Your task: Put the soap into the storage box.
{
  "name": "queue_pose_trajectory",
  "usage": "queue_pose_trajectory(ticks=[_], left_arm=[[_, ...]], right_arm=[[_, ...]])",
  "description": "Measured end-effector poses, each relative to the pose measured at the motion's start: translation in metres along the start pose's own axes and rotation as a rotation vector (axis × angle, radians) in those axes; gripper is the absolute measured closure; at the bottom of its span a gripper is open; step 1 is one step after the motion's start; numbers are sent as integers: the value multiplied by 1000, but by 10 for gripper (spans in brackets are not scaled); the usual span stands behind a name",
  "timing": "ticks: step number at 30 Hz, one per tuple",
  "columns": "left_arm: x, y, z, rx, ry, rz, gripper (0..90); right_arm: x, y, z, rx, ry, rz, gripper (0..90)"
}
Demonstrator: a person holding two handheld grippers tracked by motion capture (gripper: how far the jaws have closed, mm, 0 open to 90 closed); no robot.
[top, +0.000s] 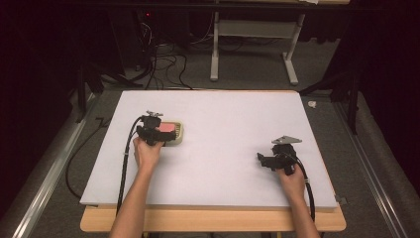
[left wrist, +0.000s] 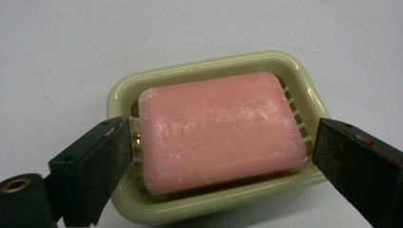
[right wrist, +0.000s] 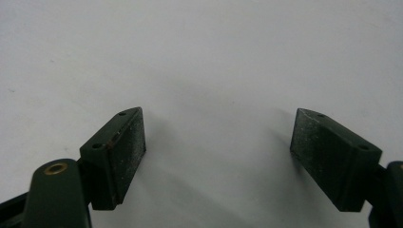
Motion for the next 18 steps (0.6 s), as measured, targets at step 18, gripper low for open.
queue_pose_trajectory(ticks=[18], left_arm=[[-29, 0, 16, 66, -50, 52, 95]], right_arm=[[0, 0, 0, 0, 0, 0, 197]])
Point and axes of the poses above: each handheld gripper's, and its own axes: x roughly forward along the jaws, y roughly out of its top, z roughly to its right, the point moved 5 cm from there along x, roughly forward along the jaws, and after that the axes turned 11 degrees about -x, right-handed, at the moved point
